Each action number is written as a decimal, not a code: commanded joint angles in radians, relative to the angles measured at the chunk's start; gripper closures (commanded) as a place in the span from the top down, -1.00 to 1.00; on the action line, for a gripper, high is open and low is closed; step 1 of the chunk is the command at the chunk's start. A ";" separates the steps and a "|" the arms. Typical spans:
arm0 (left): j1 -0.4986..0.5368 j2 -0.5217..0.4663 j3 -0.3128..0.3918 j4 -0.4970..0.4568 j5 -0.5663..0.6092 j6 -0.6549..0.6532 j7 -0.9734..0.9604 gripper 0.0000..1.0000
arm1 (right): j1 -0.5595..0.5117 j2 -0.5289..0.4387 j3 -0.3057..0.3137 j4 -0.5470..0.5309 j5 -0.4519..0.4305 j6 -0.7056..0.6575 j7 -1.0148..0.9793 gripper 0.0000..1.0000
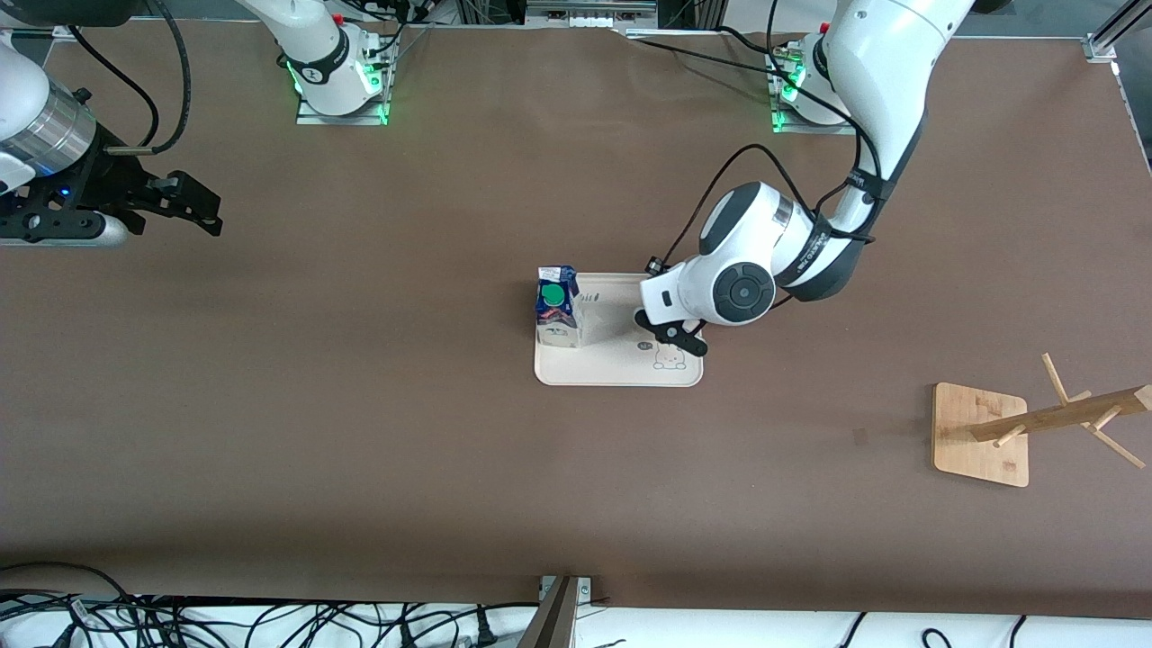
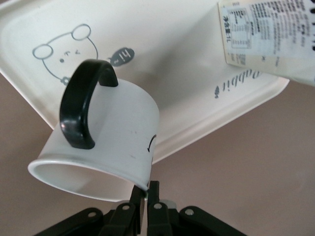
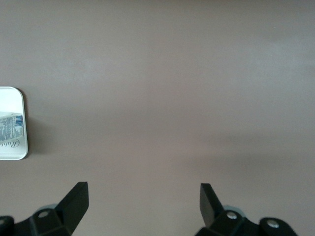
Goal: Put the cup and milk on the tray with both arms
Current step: 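Lower the mug onto the tray and open the left gripper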
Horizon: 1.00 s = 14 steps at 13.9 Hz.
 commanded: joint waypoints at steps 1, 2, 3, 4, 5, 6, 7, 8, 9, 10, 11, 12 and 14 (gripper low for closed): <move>-0.003 0.020 0.002 0.009 0.018 0.024 0.003 -1.00 | -0.002 0.006 0.001 0.018 -0.014 -0.018 0.001 1.00; -0.003 0.023 0.002 0.009 0.018 0.025 0.003 -1.00 | -0.002 0.006 0.001 0.018 -0.014 -0.016 0.002 1.00; -0.003 0.026 0.002 0.009 0.018 0.031 0.003 -1.00 | -0.002 0.006 0.001 0.018 -0.014 -0.016 0.002 1.00; -0.003 0.031 0.002 0.008 0.018 0.047 0.000 -1.00 | -0.002 0.006 0.001 0.018 -0.014 -0.016 0.002 1.00; -0.003 0.034 0.002 0.008 0.018 0.053 -0.006 -0.62 | -0.002 0.006 0.001 0.018 -0.014 -0.016 0.002 1.00; -0.003 0.034 0.002 0.008 0.017 0.056 -0.002 0.98 | -0.002 0.006 0.001 0.020 -0.014 -0.016 0.002 1.00; -0.003 0.032 0.002 0.009 0.011 0.056 -0.005 1.00 | -0.002 0.006 0.002 0.020 -0.014 -0.018 0.002 1.00; -0.003 0.031 0.002 0.011 0.006 0.056 -0.006 1.00 | -0.002 0.006 0.002 0.020 -0.014 -0.016 0.001 1.00; -0.003 0.029 0.002 0.011 0.006 0.056 -0.008 1.00 | -0.002 0.006 0.002 0.020 -0.014 -0.016 0.001 1.00; -0.003 0.028 0.002 0.009 0.006 0.056 -0.008 1.00 | 0.000 0.006 0.002 0.020 -0.015 -0.016 -0.001 1.00; -0.003 0.026 0.000 0.011 0.006 0.056 -0.009 1.00 | 0.000 0.006 0.002 0.020 -0.015 -0.016 -0.002 1.00; -0.003 0.020 0.000 0.011 0.005 0.053 -0.009 1.00 | 0.000 0.006 0.002 0.020 -0.015 -0.016 -0.004 1.00; 0.005 -0.020 -0.003 0.009 0.003 0.042 -0.009 1.00 | 0.001 0.006 0.004 0.021 -0.015 -0.016 -0.004 1.00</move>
